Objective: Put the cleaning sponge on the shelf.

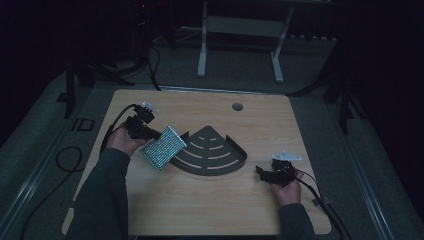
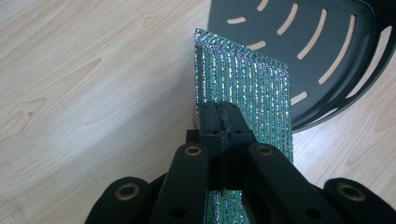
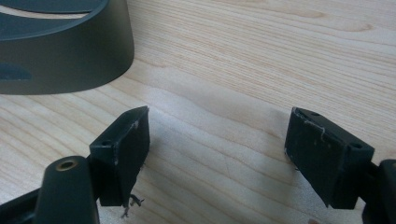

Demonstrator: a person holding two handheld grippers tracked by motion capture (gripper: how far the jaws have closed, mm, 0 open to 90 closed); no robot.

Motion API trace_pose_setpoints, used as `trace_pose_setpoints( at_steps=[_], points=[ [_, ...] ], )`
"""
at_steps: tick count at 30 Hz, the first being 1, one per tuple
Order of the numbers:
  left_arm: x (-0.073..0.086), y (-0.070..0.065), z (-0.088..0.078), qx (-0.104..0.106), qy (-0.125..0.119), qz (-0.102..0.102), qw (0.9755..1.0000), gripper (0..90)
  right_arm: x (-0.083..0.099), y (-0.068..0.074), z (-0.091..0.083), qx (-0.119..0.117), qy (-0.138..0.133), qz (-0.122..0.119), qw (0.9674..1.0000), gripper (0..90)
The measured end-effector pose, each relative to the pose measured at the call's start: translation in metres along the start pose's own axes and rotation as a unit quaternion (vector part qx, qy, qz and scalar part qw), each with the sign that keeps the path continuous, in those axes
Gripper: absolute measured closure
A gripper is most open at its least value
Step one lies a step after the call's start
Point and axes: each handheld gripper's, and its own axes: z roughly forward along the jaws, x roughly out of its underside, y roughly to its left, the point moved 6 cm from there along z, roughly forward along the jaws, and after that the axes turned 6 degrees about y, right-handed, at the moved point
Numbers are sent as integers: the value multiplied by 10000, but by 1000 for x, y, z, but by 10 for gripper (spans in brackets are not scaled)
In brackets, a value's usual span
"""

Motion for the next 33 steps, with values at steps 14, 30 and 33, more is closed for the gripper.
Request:
trace_pose_setpoints(
  at_steps=[14, 30, 33],
  points=[
    [-11, -3, 9, -37, -50, -35, 10000, 900, 0, 0, 0, -4, 5, 2, 10000, 216],
    [-24, 0, 19, -45, -44, -93, 9999, 900, 0, 0, 0, -9, 5, 3, 10000, 216],
    [-25, 1, 21, -51, -40, -111, 9999, 900, 0, 0, 0, -8, 5, 1, 10000, 216]
  ],
)
